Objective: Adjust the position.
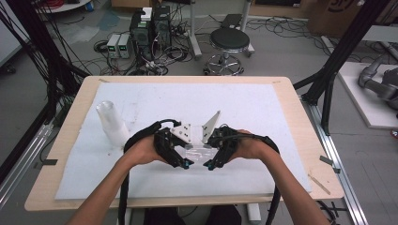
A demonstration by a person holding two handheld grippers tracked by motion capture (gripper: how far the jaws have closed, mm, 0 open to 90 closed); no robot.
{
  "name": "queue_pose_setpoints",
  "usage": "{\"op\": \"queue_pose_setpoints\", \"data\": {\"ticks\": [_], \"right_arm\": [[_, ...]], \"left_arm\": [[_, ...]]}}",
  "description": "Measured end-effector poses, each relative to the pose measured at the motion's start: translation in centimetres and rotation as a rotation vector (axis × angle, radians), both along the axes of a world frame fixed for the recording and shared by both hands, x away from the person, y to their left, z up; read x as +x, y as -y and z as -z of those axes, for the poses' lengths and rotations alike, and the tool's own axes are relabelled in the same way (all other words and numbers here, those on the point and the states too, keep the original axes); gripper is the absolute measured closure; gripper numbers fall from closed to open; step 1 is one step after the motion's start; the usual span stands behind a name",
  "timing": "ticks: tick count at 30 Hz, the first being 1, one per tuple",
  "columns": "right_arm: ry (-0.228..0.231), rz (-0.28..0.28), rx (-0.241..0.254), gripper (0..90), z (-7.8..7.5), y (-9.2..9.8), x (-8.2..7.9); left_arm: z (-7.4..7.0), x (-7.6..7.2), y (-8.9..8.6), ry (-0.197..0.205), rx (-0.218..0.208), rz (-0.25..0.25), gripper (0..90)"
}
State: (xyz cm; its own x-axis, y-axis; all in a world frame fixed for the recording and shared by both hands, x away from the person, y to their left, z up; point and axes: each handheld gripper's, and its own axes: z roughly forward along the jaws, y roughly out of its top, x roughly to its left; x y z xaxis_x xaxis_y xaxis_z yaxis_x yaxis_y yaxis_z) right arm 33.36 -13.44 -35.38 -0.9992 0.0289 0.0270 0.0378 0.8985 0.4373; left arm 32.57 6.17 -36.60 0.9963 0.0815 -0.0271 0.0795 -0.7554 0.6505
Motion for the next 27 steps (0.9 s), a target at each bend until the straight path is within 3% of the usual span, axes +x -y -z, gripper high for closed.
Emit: {"op": "queue_pose_setpoints", "data": {"ticks": [4, 7, 10, 11, 16, 21, 22, 23, 26, 27], "right_arm": [[-0.002, -0.002, 0.003, 32.9, 0.0, 0.0, 0.0], [0.009, 0.009, 0.025, 14.6, 0.3, 0.0, 0.2], [0.042, 0.007, 0.046, 13.6, 0.3, 0.1, 0.4], [0.043, 0.002, 0.071, 13.6, 0.3, 0.2, 0.4], [0.024, -0.004, 0.104, 13.7, 0.1, 0.6, 0.3], [0.047, 0.047, 0.217, 13.7, -0.5, 1.7, 0.5], [0.053, 0.051, 0.238, 13.7, -0.7, 1.9, 0.6], [0.057, 0.061, 0.264, 13.7, -0.9, 2.2, 0.6], [0.064, 0.081, 0.361, 13.7, -1.4, 3.2, 0.6], [0.067, 0.093, 0.393, 13.7, -1.5, 3.6, 0.6]], "left_arm": [[0.0, 0.0, -0.1, 0.003, -0.006, -0.004, 41.6], [0.0, 0.0, -0.2, 0.002, -0.004, -0.017, 41.6], [0.0, -0.1, -0.3, 0.002, -0.006, -0.018, 41.6], [0.0, -0.1, -0.3, 0.001, -0.008, -0.019, 41.6], [0.6, -0.1, -0.4, -0.001, -0.02, -0.033, 41.6], [2.6, -0.2, -1.2, 0.005, -0.112, -0.079, 41.6], [2.6, -0.2, -1.2, 0.005, -0.112, -0.079, 41.7], [3.1, -0.3, -1.7, 0.006, -0.153, -0.104, 41.7], [3.6, -0.5, -2.6, 0.013, -0.208, -0.127, 41.7], [3.6, -0.5, -2.6, 0.013, -0.208, -0.127, 41.7]]}}
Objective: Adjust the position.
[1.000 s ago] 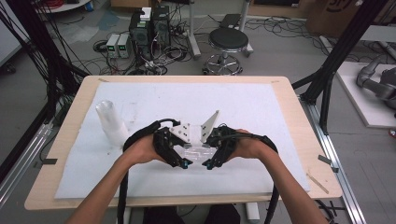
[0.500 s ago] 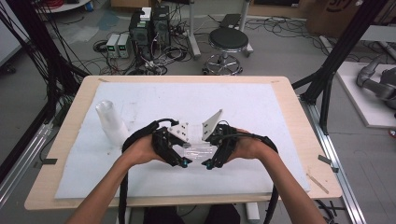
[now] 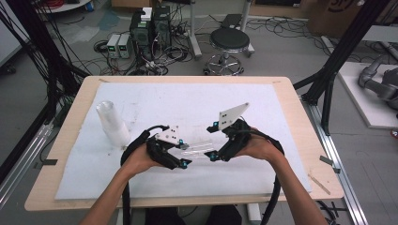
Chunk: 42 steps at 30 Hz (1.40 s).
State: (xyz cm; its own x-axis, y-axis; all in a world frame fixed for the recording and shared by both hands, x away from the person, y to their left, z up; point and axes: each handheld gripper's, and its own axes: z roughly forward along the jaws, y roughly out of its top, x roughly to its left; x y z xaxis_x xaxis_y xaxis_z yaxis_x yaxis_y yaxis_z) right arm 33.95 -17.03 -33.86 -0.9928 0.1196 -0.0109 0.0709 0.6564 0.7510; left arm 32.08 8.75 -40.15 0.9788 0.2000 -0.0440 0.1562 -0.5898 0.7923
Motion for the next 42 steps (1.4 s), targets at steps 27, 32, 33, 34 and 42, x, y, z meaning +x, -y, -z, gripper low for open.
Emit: {"op": "queue_pose_setpoints", "data": {"ticks": [27, 32, 33, 34, 42], "right_arm": [[-0.047, 0.066, 0.342, 13.7, 1.1, 3.5, -0.5], [-0.058, 0.067, 0.349, 13.8, 1.6, 3.4, -0.6], [-0.061, 0.067, 0.352, 13.7, 1.7, 3.4, -0.6], [-0.067, 0.065, 0.356, 13.7, 1.8, 3.4, -0.6], [-0.089, 0.037, 0.383, 14.4, 2.4, 2.6, -0.4]], "left_arm": [[0.9, -0.3, -5.1, 0.003, -0.519, -0.04, 41.9], [0.9, -0.4, -4.8, 0.014, -0.527, -0.041, 41.9], [0.9, -0.4, -4.8, 0.016, -0.53, -0.039, 41.9], [0.8, -0.5, -4.6, 0.023, -0.537, -0.031, 41.9], [0.7, -0.7, -3.8, 0.036, -0.548, -0.019, 41.9]]}}
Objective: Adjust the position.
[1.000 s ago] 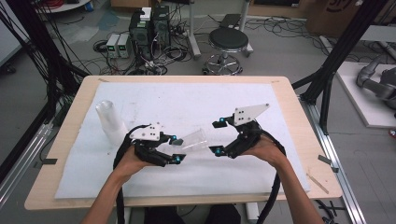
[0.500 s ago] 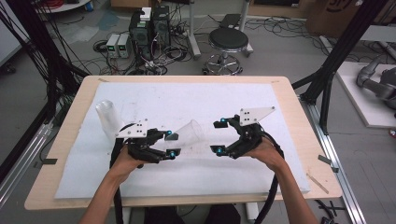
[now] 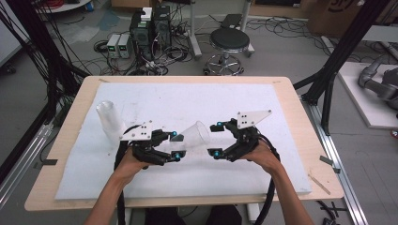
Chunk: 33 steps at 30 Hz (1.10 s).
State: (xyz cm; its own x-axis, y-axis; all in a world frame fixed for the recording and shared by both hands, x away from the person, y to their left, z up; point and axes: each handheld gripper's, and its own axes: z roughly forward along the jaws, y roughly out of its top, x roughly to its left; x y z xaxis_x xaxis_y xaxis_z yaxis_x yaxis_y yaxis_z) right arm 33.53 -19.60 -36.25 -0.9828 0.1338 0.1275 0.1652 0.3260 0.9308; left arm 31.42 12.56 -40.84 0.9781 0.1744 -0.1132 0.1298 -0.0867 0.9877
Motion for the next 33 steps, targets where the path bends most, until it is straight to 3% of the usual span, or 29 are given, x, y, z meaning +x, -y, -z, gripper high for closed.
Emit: {"op": "queue_pose_setpoints", "data": {"ticks": [16, 27, 33], "right_arm": [[-0.041, -0.097, 0.083, 14.5, 0.2, -2.5, 0.5], [-0.034, -0.126, 0.115, 16.3, 0.1, -2.8, 0.4], [-0.004, -0.142, 0.13, 28.2, -0.1, -2.8, 0.2]], "left_arm": [[-0.3, -0.3, 1.3, 0.015, 0.003, 0.033, 41.9], [-0.2, -0.3, 1.7, 0.015, 0.006, 0.05, 41.8], [-0.2, -0.3, 1.8, 0.014, 0.007, 0.051, 41.9]]}}
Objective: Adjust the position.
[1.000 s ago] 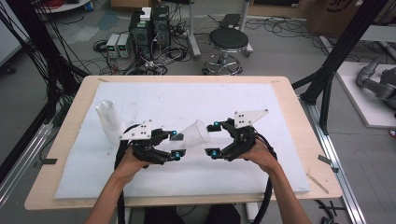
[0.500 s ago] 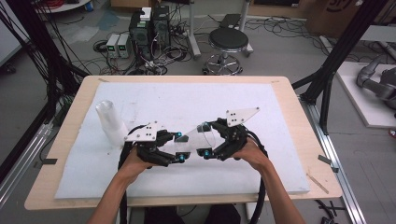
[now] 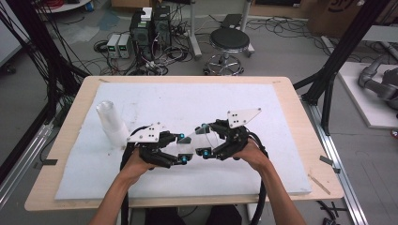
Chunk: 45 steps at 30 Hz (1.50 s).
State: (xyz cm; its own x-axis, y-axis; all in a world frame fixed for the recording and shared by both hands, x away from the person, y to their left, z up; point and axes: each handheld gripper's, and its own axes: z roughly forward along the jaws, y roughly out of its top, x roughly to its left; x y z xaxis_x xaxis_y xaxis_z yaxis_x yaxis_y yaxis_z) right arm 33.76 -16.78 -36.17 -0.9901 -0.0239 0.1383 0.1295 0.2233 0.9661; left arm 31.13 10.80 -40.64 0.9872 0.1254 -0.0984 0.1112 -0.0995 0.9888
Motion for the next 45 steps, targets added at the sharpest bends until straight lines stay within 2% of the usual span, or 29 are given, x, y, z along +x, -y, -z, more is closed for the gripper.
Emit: {"op": "queue_pose_setpoints", "data": {"ticks": [7, 8, 9, 10, 11, 15, 18, 20, 21, 22, 23, 24, 25, 26, 27, 28, 31, 32, 33, 35, 36, 37, 38, 39, 41, 42, 43, 44, 45], "right_arm": [[0.007, -0.011, 0.002, 31.7, -0.1, 0.0, -0.1], [0.008, -0.008, 0.002, 31.8, -0.1, 0.0, -0.1], [0.005, -0.009, 0.001, 31.9, -0.1, 0.1, -0.1], [0.005, -0.007, 0.0, 31.9, -0.1, 0.1, -0.1], [0.006, -0.006, -0.001, 31.9, -0.1, 0.1, -0.1], [0.008, -0.004, -0.005, 32.0, -0.1, 0.1, -0.1], [0.013, 0.003, -0.004, 32.0, -0.1, 0.1, 0.0], [0.005, 0.013, -0.016, 32.0, -0.1, 0.3, -0.1], [0.008, 0.018, -0.017, 32.0, -0.1, 0.3, 0.0], [0.007, 0.031, -0.027, 32.0, -0.1, 0.4, 0.0], [0.006, 0.047, -0.044, 32.0, -0.1, 0.5, 0.0], [0.006, 0.047, -0.044, 32.0, -0.1, 0.5, 0.0], [0.006, 0.075, -0.078, 32.0, -0.1, 0.7, 0.2], [0.006, 0.075, -0.078, 32.0, -0.1, 0.7, 0.2], [0.001, 0.115, -0.113, 31.9, -0.1, 1.0, 0.3], [0.003, 0.135, -0.128, 32.0, -0.2, 1.1, 0.4], [-0.002, 0.2, -0.204, 31.9, -0.5, 1.4, 0.7], [-0.002, 0.2, -0.204, 31.9, -0.5, 1.4, 0.7], [-0.011, 0.254, -0.274, 32.0, -0.6, 1.4, 0.9], [-0.012, 0.313, -0.336, 32.1, -0.7, 1.6, 1.1], [-0.012, 0.313, -0.336, 32.1, -0.7, 1.6, 1.1], [-0.013, 0.353, -0.384, 32.2, -0.8, 1.7, 1.2], [-0.013, 0.353, -0.384, 32.2, -0.8, 1.7, 1.2], [-0.003, 0.389, -0.425, 32.3, -0.9, 1.7, 1.4], [-0.005, 0.406, -0.448, 32.3, -0.9, 1.7, 1.4], [0.0, 0.432, -0.475, 32.3, -1.1, 1.4, 1.5], [0.019, 0.449, -0.492, 32.3, -1.1, 1.3, 1.6], [0.019, 0.449, -0.492, 32.3, -1.1, 1.3, 1.6], [0.03, 0.458, -0.527, 32.3, -1.2, 1.0, 1.8]], "left_arm": [[0.0, -0.1, 0.1, 0.007, -0.002, 0.003, 40.0], [0.0, -0.1, 0.1, 0.007, -0.002, 0.003, 32.3], [-0.1, -0.1, 0.3, -0.012, 0.012, -0.057, 18.0], [-0.1, -0.1, 0.3, -0.012, 0.012, -0.057, 7.2], [-0.1, 0.0, 0.3, -0.028, 0.022, -0.064, 5.4], [-0.1, -0.1, 0.4, -0.03, 0.034, -0.038, 5.4], [-0.1, -0.2, 0.4, -0.028, 0.046, -0.043, 5.4], [-0.2, -0.3, 0.2, -0.026, 0.061, -0.055, 5.4], [-0.3, -0.5, -0.1, -0.031, 0.1, -0.082, 5.4], [-0.3, -0.5, -0.1, -0.031, 0.1, -0.082, 5.4], [-0.3, -0.8, -0.6, -0.02, 0.149, -0.134, 5.4], [-0.3, -0.8, -0.6, -0.02, 0.149, -0.134, 5.4], [-0.3, -0.9, -0.9, -0.012, 0.18, -0.164, 5.4], [-0.2, -1.1, -1.3, -0.01, 0.204, -0.195, 5.4], [0.0, -1.2, -1.8, -0.015, 0.221, -0.226, 5.4], [0.3, -1.6, -2.8, -0.014, 0.248, -0.286, 5.5], [0.8, -1.9, -3.9, -0.014, 0.272, -0.339, 5.5], [1.0, -2.2, -4.4, -0.014, 0.285, -0.367, 5.5], [1.4, -2.7, -5.5, -0.001, 0.304, -0.405, 5.5], [1.9, -3.4, -6.6, 0.006, 0.301, -0.445, 5.5], [1.9, -3.4, -6.6, 0.006, 0.301, -0.445, 5.5], [2.3, -4.0, -7.5, 0.002, 0.297, -0.479, 5.5], [2.3, -4.0, -7.5, 0.002, 0.297, -0.479, 5.5], [2.8, -4.4, -8.4, -0.007, 0.298, -0.508, 5.5], [3.0, -4.5, -8.9, -0.017, 0.294, -0.516, 5.5], [3.4, -4.7, -9.6, -0.033, 0.282, -0.543, 5.5], [3.6, -4.8, -9.9, -0.034, 0.28, -0.553, 5.5], [3.6, -4.8, -9.9, -0.034, 0.28, -0.553, 5.5], [3.7, -4.9, -10.2, -0.036, 0.278, -0.564, 5.5]]}}
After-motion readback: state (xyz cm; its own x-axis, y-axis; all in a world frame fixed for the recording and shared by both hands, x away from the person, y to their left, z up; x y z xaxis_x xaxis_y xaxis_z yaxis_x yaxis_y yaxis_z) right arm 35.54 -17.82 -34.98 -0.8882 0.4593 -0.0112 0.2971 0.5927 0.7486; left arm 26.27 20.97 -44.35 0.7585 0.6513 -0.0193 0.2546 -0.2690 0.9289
